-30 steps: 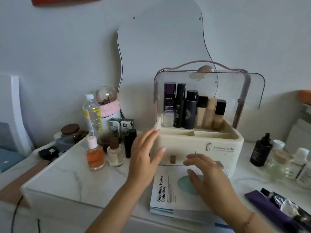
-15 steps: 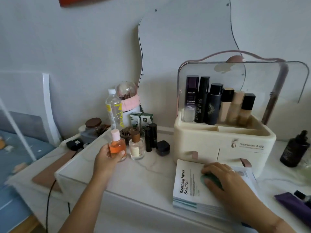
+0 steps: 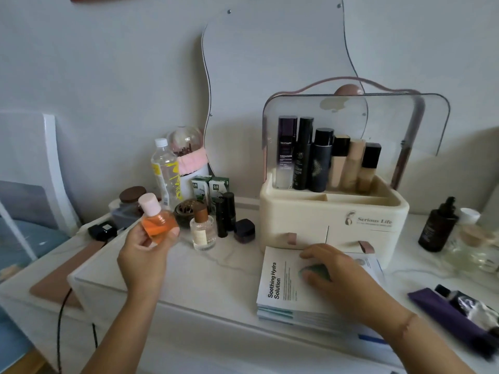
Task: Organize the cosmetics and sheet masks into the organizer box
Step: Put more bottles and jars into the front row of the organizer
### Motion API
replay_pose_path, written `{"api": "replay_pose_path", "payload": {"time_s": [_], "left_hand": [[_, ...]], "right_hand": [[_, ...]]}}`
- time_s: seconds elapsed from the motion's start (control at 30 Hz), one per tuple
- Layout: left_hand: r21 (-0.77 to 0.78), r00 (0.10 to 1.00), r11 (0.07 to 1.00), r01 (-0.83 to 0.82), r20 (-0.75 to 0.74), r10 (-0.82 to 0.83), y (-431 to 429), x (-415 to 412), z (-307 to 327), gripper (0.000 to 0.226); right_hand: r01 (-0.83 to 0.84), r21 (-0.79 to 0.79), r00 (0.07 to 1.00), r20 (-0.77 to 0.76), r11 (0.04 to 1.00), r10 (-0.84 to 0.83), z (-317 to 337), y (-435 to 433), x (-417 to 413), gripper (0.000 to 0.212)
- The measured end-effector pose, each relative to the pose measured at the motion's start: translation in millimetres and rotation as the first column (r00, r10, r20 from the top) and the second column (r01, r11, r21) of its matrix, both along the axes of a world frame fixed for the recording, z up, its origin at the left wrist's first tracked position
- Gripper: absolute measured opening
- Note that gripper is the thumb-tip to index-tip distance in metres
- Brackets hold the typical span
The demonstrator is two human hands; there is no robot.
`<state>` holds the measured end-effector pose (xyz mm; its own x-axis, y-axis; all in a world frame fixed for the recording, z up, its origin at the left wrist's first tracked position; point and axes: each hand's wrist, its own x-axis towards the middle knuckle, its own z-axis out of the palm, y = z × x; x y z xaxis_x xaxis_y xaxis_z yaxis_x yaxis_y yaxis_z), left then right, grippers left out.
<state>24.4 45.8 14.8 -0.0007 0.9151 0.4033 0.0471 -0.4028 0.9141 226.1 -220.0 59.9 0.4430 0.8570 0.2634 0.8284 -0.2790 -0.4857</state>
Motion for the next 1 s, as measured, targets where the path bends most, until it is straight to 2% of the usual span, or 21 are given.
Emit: {"api": "replay_pose_path", "payload": {"time_s": [0.1,0.23,0.3,0.4,0.5,0.6,0.7,0.8,0.9,1.0], "left_hand": [[0.100,0.986,0.982,0.158,0.043,-0.163,-35,15,33,0.047],[0.187,0.927,0.908,0.374,-0.062,-0.369,-84,63,71,0.051],[0.217,0.892,0.865,0.452,-0.111,-0.438,-103,90,86,0.058],[0.258,0.881,0.843,0.472,-0.181,-0.437,-114,123,102,0.058],[0.273,0.876,0.834,0.480,-0.203,-0.437,-113,145,112,0.056],[0.239,0.862,0.829,0.505,-0.184,-0.472,-106,155,114,0.055],[0.215,0.867,0.845,0.489,-0.223,-0.445,-100,153,100,0.053],[0.107,0.854,0.868,0.485,-0.275,-0.442,-95,151,74,0.063],[-0.047,0.814,0.856,0.516,-0.285,-0.506,-93,149,56,0.072],[-0.081,0.805,0.840,0.537,-0.248,-0.539,-94,148,51,0.076]], "right_hand": [[-0.047,0.175,0.993,-0.102,0.983,0.066,27,2,-10,0.033],[-0.143,0.396,0.892,-0.346,0.907,0.292,75,20,-19,0.058],[-0.125,0.435,0.876,-0.374,0.892,0.305,93,31,-14,0.063],[-0.064,0.414,0.921,-0.326,0.908,0.213,111,43,6,0.053],[-0.022,0.410,0.910,-0.370,0.912,0.188,122,49,33,0.046],[0.021,0.455,0.884,-0.424,0.890,0.196,121,62,50,0.033],[0.127,0.507,0.893,-0.432,0.852,0.124,110,82,58,0.041],[0.218,0.482,0.916,-0.400,0.849,-0.008,99,100,66,0.048],[0.249,0.455,0.915,-0.401,0.855,-0.052,90,112,72,0.037],[0.270,0.436,0.926,-0.362,0.858,-0.107,88,123,76,0.031]]}}
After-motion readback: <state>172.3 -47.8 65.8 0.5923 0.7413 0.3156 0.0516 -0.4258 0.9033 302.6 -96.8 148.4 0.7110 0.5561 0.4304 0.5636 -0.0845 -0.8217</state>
